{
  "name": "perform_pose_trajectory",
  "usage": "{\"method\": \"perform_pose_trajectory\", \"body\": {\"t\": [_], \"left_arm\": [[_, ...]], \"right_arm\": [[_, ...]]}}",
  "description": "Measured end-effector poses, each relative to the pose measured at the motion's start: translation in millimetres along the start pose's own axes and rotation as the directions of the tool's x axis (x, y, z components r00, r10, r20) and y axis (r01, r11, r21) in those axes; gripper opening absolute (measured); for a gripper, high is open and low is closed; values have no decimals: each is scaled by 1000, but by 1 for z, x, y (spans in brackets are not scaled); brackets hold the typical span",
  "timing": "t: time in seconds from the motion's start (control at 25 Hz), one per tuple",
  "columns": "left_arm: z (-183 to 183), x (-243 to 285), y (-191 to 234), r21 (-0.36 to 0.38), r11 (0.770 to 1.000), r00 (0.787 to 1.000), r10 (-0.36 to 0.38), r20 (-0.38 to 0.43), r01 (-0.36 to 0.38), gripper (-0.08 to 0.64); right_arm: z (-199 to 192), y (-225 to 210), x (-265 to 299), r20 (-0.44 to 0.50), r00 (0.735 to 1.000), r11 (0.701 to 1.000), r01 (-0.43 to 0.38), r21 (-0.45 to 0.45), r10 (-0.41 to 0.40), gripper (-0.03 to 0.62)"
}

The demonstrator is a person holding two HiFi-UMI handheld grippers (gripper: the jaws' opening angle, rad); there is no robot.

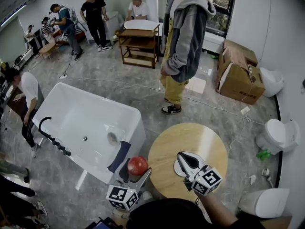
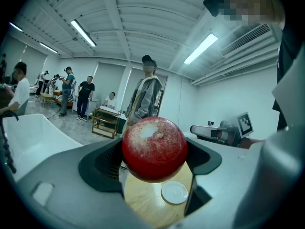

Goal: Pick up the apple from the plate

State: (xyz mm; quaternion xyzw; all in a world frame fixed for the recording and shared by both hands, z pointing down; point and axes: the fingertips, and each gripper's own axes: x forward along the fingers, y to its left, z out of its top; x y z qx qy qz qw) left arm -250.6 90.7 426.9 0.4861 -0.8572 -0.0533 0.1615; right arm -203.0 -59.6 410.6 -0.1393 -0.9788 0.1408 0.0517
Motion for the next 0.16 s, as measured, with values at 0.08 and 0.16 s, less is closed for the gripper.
{"method": "perform_pose_trajectory", "body": {"t": [0.08,0.16], "left_arm": [[-1,0,-2,0,1000,1000,0,1,0,413],[-1,-1,-4,-1,1000,1000,1,1,-1,413]], "right_arm": [[-1,0,-3,0,1000,1000,0,0,0,8],[-2,-1,-5,1,1000,1000,-2,0,2,8]]}}
